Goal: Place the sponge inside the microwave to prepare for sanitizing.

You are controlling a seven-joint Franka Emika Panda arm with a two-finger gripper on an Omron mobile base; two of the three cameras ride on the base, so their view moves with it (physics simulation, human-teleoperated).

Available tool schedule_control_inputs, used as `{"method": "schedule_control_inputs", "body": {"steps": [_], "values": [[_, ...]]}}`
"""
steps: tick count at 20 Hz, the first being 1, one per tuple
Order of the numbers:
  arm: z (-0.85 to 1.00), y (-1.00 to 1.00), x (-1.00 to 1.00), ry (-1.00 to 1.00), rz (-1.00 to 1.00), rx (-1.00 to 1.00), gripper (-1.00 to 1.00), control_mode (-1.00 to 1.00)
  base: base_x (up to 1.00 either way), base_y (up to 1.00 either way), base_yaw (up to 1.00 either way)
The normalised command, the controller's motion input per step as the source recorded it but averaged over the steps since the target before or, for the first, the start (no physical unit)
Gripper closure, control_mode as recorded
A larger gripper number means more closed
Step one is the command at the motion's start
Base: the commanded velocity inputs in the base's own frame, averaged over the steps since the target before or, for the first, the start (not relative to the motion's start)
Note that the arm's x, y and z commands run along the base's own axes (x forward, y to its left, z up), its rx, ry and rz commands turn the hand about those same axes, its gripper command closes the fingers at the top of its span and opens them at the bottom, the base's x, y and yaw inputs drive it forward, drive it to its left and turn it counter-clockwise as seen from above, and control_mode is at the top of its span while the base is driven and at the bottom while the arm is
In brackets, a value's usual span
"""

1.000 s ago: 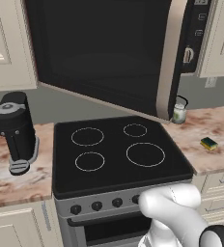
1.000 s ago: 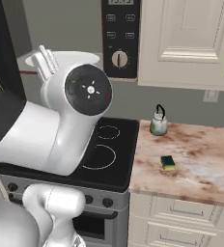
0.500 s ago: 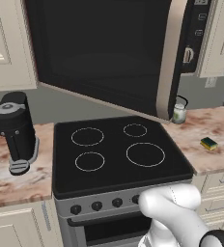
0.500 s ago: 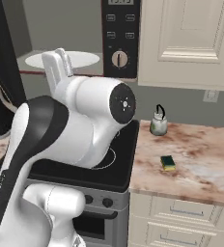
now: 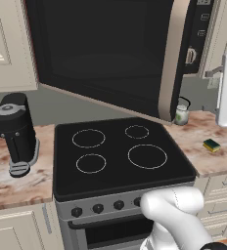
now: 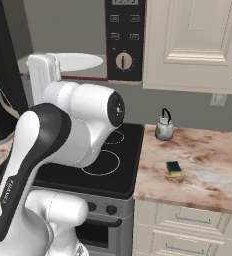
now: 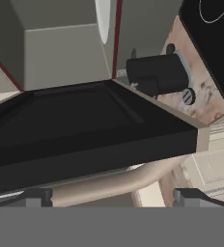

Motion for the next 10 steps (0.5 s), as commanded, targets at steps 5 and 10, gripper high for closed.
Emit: {"method": "schedule_control_inputs", "body": {"steps": [5, 10], "values": [[0.00, 0.05, 0.17, 0.01, 0.15, 0.06, -1.00, -1.00, 0.00, 0.00, 0.00], [0.00, 0.22, 0.07, 0.00, 0.15, 0.00, -1.00, -1.00, 0.00, 0.00, 0.00]]}}
